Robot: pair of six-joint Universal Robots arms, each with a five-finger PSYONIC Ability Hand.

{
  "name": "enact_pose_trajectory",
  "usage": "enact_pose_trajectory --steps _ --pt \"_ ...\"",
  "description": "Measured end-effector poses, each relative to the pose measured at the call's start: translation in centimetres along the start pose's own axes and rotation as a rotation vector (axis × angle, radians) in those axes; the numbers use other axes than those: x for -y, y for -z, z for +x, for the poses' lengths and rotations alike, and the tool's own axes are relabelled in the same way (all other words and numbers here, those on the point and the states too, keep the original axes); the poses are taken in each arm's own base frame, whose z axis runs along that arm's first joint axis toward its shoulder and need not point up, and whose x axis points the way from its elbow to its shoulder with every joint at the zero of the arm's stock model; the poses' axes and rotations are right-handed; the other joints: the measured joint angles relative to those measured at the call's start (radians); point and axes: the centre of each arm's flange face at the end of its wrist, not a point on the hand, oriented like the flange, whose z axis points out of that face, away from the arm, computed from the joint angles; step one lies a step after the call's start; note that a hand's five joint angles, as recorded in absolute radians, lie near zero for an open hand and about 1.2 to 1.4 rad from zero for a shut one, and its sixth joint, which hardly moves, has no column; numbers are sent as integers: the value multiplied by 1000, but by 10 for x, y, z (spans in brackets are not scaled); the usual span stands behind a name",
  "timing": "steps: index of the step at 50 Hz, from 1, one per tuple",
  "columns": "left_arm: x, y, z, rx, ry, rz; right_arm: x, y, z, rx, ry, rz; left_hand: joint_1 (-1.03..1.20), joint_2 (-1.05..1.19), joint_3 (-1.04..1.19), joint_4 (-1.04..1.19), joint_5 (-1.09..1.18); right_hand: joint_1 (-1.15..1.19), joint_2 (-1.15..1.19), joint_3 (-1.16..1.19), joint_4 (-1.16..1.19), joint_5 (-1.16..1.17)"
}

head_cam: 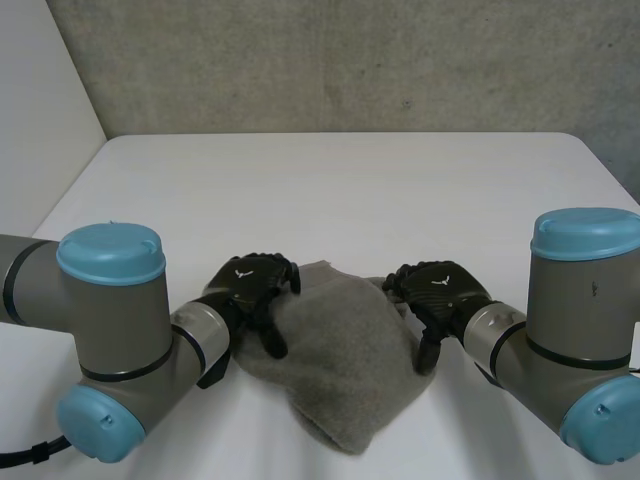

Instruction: Fold the towel.

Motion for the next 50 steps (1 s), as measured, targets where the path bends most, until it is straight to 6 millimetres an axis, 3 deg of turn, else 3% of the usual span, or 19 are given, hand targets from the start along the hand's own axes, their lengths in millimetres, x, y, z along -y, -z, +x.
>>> enact_pose_trajectory --steps 10,14,18,20,22,27,33,37,42,46,50 --pt "-13 11 -4 24 -26 -104 -6 -3 -4 3 -7 30 186 188 194 191 182 26 12 13 10 22" --pt "-20 17 -9 64 -57 -162 -9 -5 -5 5 -7 37 495 537 508 562 531 171 159 165 151 191" --pt "-24 22 -16 127 -78 -191 -10 -4 -10 20 -1 39 548 607 604 702 642 688 672 661 645 693" --pt "-23 25 -20 166 -85 -195 -8 -3 -14 38 6 45 584 649 657 740 677 1044 1052 1022 1010 1057" --pt "-19 26 -22 187 -89 -179 -4 -2 -15 45 12 59 666 730 729 788 718 1103 1085 1087 1077 1116" --pt "6 23 -25 214 -91 -85 24 0 -11 37 29 143 857 881 889 925 834 1104 1085 1090 1084 1119" --pt "70 20 -25 224 -86 140 79 10 1 6 50 279 876 912 927 973 867 1111 1085 1090 1085 1119" --pt "103 26 -21 215 -61 253 93 15 3 3 51 295 892 945 966 1011 895 1111 1085 1090 1085 1119" --pt "125 41 -15 193 10 336 86 16 2 8 38 265 892 950 967 1014 896 1111 1085 1090 1085 1119" --pt "124 51 -14 183 63 345 70 15 -1 14 25 223 892 952 971 1014 896 1075 1056 1059 1051 1079" --pt "107 58 -15 184 98 300 48 11 -5 28 19 170 892 952 971 1014 896 582 560 572 566 590"
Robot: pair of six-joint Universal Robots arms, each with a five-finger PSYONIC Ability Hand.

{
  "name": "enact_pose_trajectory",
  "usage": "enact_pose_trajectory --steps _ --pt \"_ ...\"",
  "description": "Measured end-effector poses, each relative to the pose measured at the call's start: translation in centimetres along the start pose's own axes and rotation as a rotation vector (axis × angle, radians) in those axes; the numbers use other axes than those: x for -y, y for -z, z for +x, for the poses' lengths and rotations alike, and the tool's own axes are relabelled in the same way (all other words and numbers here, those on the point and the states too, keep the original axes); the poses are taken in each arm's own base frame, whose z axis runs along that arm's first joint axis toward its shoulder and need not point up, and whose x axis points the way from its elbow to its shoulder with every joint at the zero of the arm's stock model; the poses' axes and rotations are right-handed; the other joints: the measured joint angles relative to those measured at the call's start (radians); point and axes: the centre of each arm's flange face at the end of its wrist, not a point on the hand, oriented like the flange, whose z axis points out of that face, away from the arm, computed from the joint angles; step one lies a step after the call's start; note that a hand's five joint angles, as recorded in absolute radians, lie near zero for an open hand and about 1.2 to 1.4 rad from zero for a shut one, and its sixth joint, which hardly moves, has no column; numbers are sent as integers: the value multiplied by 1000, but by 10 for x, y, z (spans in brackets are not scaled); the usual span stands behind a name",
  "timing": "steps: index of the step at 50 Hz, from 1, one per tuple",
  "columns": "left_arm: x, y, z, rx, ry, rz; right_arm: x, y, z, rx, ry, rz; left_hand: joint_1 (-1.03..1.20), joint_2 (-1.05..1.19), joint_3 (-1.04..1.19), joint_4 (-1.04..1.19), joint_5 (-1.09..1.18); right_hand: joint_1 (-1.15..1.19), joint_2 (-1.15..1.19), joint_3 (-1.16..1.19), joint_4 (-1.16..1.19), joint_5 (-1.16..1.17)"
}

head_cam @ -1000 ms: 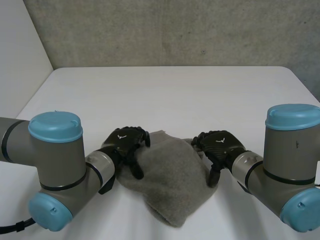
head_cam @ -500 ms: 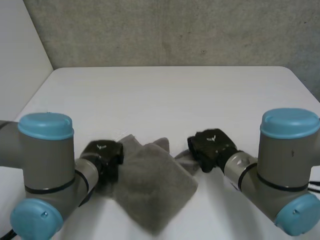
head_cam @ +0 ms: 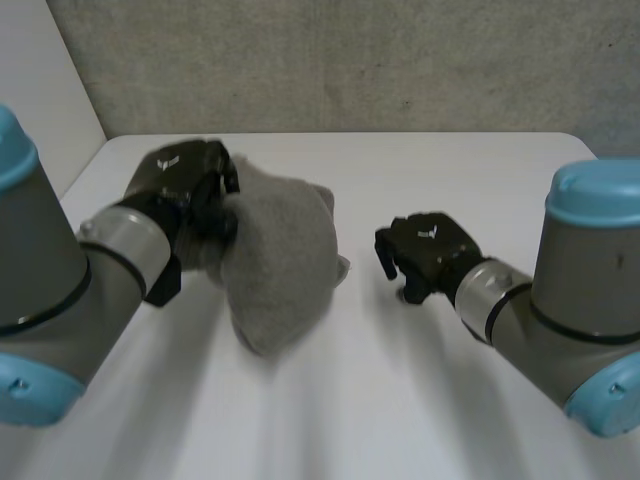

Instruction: Fold the towel.

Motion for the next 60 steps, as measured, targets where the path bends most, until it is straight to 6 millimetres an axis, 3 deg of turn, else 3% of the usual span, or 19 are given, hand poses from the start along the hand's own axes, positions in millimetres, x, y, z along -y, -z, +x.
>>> enact_pose_trajectory --steps 1,5,9,18,23,26,30,33,37,43,46,51,57,60 --pt "-6 3 -1 2 2 -18 -7 -1 -1 3 0 -16 0 0 1 0 0 -116 -114 -116 -113 -133" --pt "-22 10 -3 4 1 -64 -24 -5 -4 6 3 -54 4 7 7 0 0 -236 -221 -236 -239 -272" --pt "-24 10 -1 -3 1 -61 -28 -8 -3 -11 3 -59 5 13 12 0 0 -315 -290 -307 -303 -348" --pt "25 9 30 -92 62 111 -22 -13 27 -179 -10 -22 9 14 14 4 8 -492 -473 -490 -503 -548" --pt "41 15 30 -88 226 159 -25 -16 45 -248 -21 -9 10 14 14 4 12 -541 -523 -538 -534 -568" --pt "31 15 16 -37 364 132 -27 -18 50 -265 -25 -5 10 14 14 4 12 -543 -523 -538 -534 -568" --pt "-2 14 -9 64 511 44 -29 -19 52 -268 -25 -3 9 -11 -23 -54 9 -543 -523 -538 -534 -568" --pt "-36 18 -26 140 561 -59 -29 -19 50 -262 -22 -1 -373 -431 -435 -485 -368 -543 -523 -538 -534 -568" --pt "-69 25 -37 183 518 -180 -27 -19 48 -255 -16 3 -932 -981 -986 -1032 -955 -544 -523 -538 -534 -568" --pt "-87 29 -53 204 332 -265 -25 -19 46 -248 -11 7 -979 -1039 -1052 -1091 -1014 -547 -523 -538 -534 -568" --pt "-84 26 -58 200 255 -256 -25 -18 45 -246 -10 6 -979 -1039 -1052 -1091 -1014 -547 -523 -538 -534 -568" --pt "-60 12 -56 162 156 -169 -24 -16 43 -236 -11 -3 -979 -1039 -1052 -1091 -1014 -546 -523 -538 -534 -565" --pt "-30 -9 -34 57 117 -72 -24 -9 37 -193 -23 -64 -979 -1039 -1052 -1091 -1014 -519 -520 -529 -529 -514" --pt "-29 -21 -19 -16 97 -73 -26 -4 31 -151 -34 -115 -979 -1039 -1052 -1091 -1013 -501 -520 -509 -518 -494"
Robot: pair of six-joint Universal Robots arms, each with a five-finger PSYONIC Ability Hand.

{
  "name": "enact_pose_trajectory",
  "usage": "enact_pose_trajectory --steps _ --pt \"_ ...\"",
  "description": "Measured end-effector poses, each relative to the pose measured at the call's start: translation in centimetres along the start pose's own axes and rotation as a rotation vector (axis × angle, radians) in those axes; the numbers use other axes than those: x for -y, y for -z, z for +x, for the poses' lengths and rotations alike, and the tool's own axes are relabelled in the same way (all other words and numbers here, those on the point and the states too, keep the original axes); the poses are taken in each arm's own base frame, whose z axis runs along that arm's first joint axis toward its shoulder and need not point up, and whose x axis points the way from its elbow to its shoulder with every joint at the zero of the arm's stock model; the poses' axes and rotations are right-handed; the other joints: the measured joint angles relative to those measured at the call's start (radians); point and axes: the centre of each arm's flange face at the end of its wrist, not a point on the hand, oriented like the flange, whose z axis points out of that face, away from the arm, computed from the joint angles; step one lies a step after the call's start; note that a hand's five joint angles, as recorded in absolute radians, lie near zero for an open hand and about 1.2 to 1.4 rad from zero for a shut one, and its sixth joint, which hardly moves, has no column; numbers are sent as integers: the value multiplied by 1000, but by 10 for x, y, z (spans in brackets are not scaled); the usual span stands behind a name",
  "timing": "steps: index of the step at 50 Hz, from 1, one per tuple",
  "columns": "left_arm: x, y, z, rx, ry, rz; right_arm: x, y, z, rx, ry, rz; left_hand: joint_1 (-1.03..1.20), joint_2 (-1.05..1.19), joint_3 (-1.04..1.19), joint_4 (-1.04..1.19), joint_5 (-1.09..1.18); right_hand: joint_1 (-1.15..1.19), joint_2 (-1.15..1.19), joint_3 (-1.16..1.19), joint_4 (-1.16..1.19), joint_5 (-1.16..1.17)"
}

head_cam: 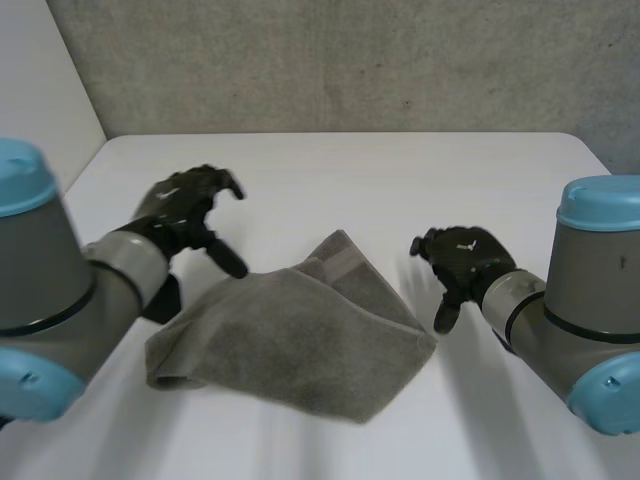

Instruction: Fold the towel.

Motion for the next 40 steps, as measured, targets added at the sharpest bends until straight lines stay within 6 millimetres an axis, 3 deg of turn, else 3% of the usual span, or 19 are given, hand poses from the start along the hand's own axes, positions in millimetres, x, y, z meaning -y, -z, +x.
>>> enact_pose_trajectory --steps 8,14,21,28,40 --pt "-31 -32 24 -140 -138 -97 -10 7 -19 93 -1 -77 0 0 0 0 0 18 20 17 14 18" --pt "-58 -55 21 -156 -273 -147 -20 5 -32 122 17 -74 2 1 0 1 9 35 33 32 35 37" --pt "-74 -71 16 -152 -345 -170 -28 2 -42 132 41 -58 72 76 66 58 108 62 71 69 79 72" --pt "-81 -77 14 -148 -349 -193 -31 -2 -42 114 46 -49 220 214 211 209 232 75 72 85 90 87" --pt "-91 -70 11 -141 -363 -290 -36 -7 -39 76 50 -51 283 276 271 267 306 134 156 144 144 139"
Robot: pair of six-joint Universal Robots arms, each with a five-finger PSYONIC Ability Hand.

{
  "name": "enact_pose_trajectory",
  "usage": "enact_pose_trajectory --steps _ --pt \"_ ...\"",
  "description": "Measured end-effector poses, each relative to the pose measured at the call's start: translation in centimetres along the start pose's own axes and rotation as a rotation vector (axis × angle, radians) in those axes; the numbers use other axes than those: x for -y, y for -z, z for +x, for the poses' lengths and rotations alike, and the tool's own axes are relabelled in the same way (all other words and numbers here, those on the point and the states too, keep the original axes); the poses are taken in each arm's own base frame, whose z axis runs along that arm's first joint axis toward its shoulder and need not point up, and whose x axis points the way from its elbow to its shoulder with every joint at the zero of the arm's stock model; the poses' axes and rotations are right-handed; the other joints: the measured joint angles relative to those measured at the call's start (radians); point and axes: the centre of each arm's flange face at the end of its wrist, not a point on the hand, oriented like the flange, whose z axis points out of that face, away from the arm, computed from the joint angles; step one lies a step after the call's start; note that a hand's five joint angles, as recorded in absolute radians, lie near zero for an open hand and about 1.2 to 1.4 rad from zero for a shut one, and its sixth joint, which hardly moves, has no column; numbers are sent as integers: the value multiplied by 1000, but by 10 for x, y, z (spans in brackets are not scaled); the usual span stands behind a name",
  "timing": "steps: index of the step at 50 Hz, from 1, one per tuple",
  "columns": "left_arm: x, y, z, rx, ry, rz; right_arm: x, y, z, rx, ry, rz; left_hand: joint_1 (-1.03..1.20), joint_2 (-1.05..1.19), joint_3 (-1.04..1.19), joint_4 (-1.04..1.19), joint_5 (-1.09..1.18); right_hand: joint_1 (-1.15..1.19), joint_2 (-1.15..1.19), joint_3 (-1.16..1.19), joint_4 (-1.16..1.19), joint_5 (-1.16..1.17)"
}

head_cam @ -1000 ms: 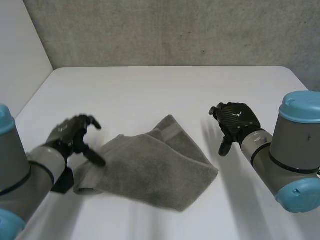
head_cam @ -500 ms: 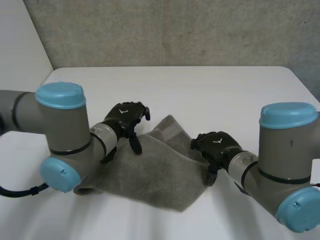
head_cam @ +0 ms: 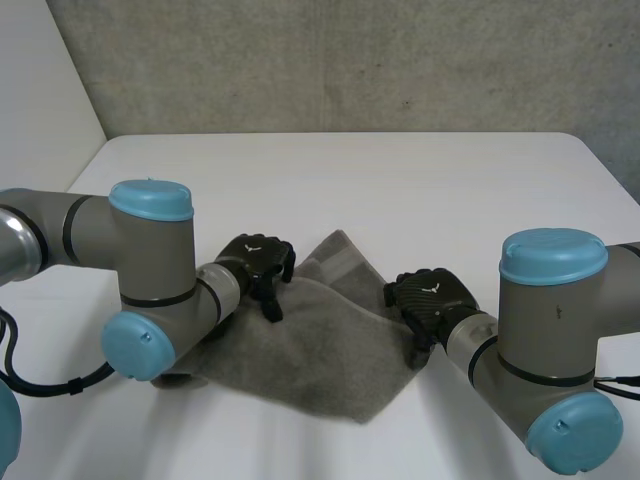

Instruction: Fold the towel.

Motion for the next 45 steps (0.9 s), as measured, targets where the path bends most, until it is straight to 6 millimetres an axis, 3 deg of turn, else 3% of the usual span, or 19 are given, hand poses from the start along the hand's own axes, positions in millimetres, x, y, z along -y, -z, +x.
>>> enact_pose_trajectory --steps 10,14,18,21,25,28,31,36,38,42,43,44,45 --pt "-2 1 0 1 -29 -11 -6 -4 -1 5 1 -19 0 0 0 0 0 54 45 45 42 41" --pt "-2 1 0 2 -30 -11 -7 -4 -2 7 4 -23 34 42 40 41 39 174 173 169 168 161" --pt "-3 0 0 5 -28 -15 -8 -4 -4 11 9 -26 249 286 285 276 254 467 477 461 464 436" --pt "-4 1 -2 23 -28 -18 -8 -4 -4 13 10 -26 506 556 544 551 495 816 813 791 798 789" --pt "0 2 -6 63 -29 -11 -3 -2 -3 12 10 -9 723 779 762 789 716 876 877 882 888 872" --pt "8 5 -9 91 -32 10 5 1 0 7 10 20 725 796 779 819 725 876 877 882 888 872" --pt "25 9 -13 122 -36 66 25 6 5 -4 10 88 725 798 778 819 725 876 877 882 888 872" --pt "73 16 -21 166 -43 238 71 11 16 -19 19 253 725 802 778 820 735 877 877 882 893 872" --pt "103 21 -25 186 -45 349 98 13 23 -30 26 347 725 803 778 823 739 879 877 882 893 872" --pt "176 43 -34 229 -32 634 179 23 45 -87 44 634 725 804 778 824 743 882 877 882 893 872" --pt "184 47 -35 234 -26 668 189 25 47 -97 45 671 725 804 778 824 743 882 877 882 893 872" --pt "207 60 -39 252 -1 767 219 35 56 -127 45 783 725 805 778 824 743 882 877 882 893 872" --pt "215 65 -40 259 9 802 229 39 58 -138 44 821 725 805 778 824 743 882 877 882 893 872"
